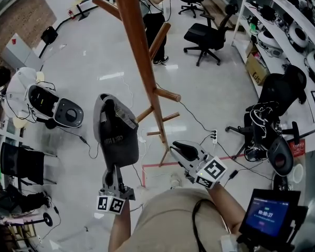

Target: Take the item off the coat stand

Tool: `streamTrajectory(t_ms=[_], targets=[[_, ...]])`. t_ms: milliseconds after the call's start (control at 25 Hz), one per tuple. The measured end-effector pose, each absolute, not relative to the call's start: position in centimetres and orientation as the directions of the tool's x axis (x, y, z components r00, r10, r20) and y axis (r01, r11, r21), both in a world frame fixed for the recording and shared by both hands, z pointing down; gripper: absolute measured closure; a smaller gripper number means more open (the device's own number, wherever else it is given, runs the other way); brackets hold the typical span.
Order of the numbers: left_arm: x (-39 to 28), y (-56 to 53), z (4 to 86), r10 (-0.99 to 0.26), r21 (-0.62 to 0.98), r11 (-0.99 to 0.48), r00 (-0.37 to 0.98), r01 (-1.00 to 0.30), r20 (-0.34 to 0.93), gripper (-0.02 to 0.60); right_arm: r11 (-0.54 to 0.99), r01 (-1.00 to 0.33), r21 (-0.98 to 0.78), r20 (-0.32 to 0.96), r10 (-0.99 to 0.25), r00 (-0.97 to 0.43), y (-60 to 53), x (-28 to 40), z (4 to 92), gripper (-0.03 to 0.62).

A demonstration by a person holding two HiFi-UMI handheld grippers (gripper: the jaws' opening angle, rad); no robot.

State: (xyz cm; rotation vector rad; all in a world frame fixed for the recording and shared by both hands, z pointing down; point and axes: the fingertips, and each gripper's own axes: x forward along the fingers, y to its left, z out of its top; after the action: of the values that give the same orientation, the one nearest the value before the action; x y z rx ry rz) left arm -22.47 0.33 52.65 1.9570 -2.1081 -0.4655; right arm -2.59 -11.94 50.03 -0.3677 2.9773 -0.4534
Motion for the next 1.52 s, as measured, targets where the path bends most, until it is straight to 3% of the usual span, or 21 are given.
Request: streamTrajectory(t_ms=[760,1520], targets=[[-22.4,0.2,52.0,-0.996,0.335,0.059,-0.078,-0.941,-0.044,0.549,0.924,-0.216,-0.316,-0.073,-0.251,-0.965,-12.0,-2.8,50.1,0.517],[-24.3,0.7,51.4,-0.990,0.400,0.083,-0.121,-0.913,-0.072,0.551,0.931,-0.198,-0.306,-0.073,-0.230,-0.970,-12.0,-4.2,49.3,0.516]])
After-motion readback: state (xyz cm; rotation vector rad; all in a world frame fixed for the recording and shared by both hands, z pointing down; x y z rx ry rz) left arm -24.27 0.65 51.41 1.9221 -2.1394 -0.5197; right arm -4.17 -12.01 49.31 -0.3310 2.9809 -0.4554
